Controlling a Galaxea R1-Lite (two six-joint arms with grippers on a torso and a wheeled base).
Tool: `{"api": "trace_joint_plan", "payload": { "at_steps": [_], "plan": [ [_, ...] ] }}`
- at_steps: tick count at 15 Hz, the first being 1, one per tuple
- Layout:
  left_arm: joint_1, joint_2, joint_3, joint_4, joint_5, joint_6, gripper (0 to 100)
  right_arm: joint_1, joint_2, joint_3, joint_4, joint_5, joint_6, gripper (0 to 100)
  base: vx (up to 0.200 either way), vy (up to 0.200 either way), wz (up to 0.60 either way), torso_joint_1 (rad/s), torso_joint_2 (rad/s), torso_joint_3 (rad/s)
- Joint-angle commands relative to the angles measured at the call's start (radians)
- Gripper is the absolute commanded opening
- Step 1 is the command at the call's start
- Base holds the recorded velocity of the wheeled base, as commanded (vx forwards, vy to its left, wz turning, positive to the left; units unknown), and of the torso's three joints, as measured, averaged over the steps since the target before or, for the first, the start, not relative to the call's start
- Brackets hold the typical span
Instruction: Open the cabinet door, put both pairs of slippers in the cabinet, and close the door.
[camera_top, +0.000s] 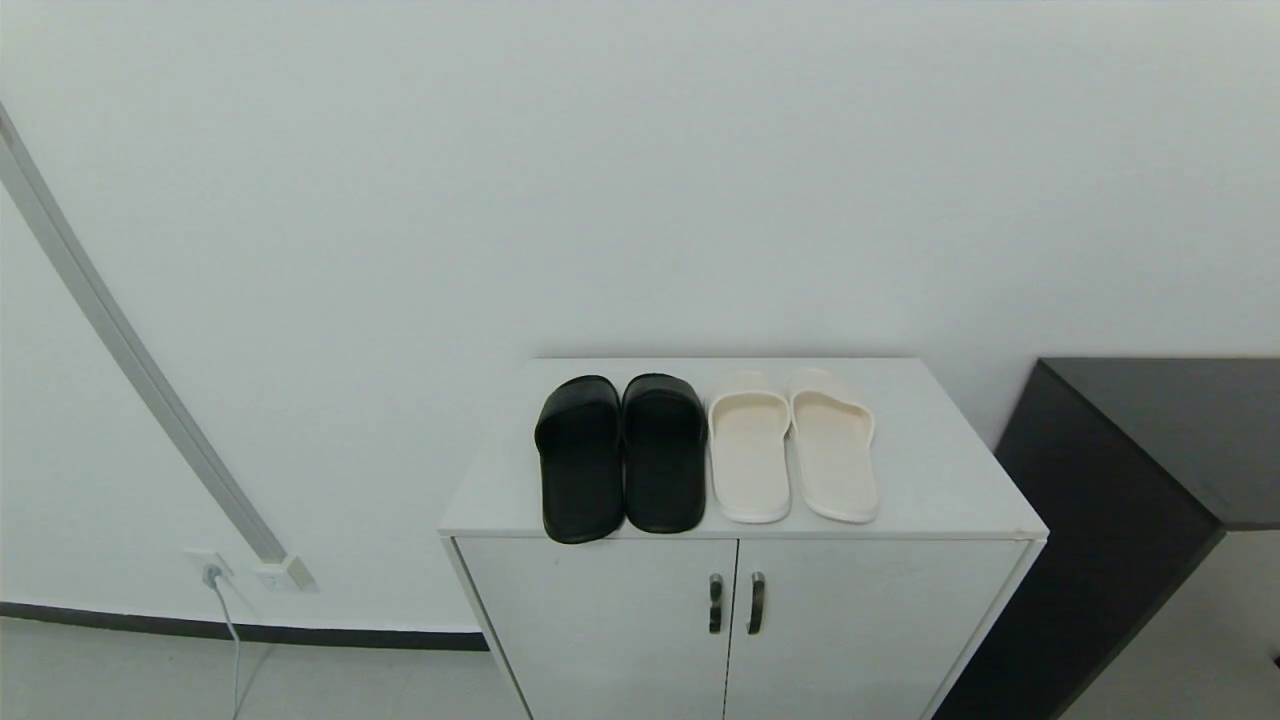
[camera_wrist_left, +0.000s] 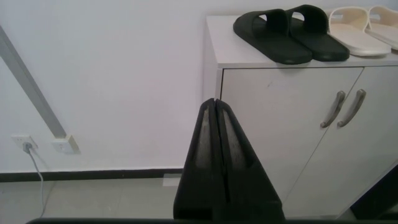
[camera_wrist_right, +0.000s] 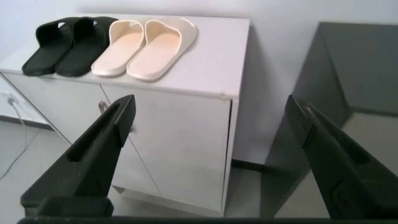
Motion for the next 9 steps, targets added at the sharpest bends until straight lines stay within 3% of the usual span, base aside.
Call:
{"api": "trace_joint_plan", "payload": {
  "at_steps": [1, 4, 6, 9],
  "plan": [
    [0.0, 0.001, 0.0, 0.0, 0.0, 0.0, 0, 0.136, 0.446, -0.034, -0.275, -0.07, 0.022, 100, 0.0, 0.0, 0.0, 0.0, 0.0, 0.0],
    [0.0, 0.001, 0.0, 0.0, 0.0, 0.0, 0, 0.469, 0.685, -0.175, -0.4, -0.396, 0.176, 100, 0.0, 0.0, 0.0, 0.0, 0.0, 0.0],
    [0.0, 0.001, 0.0, 0.0, 0.0, 0.0, 0, 0.57, 0.788, -0.27, -0.401, -0.482, 0.188, 100, 0.0, 0.0, 0.0, 0.0, 0.0, 0.0],
    [0.0, 0.001, 0.0, 0.0, 0.0, 0.0, 0, 0.64, 0.929, -0.406, -0.4, -0.596, 0.188, 100, 0.0, 0.0, 0.0, 0.0, 0.0, 0.0]
  ]
}}
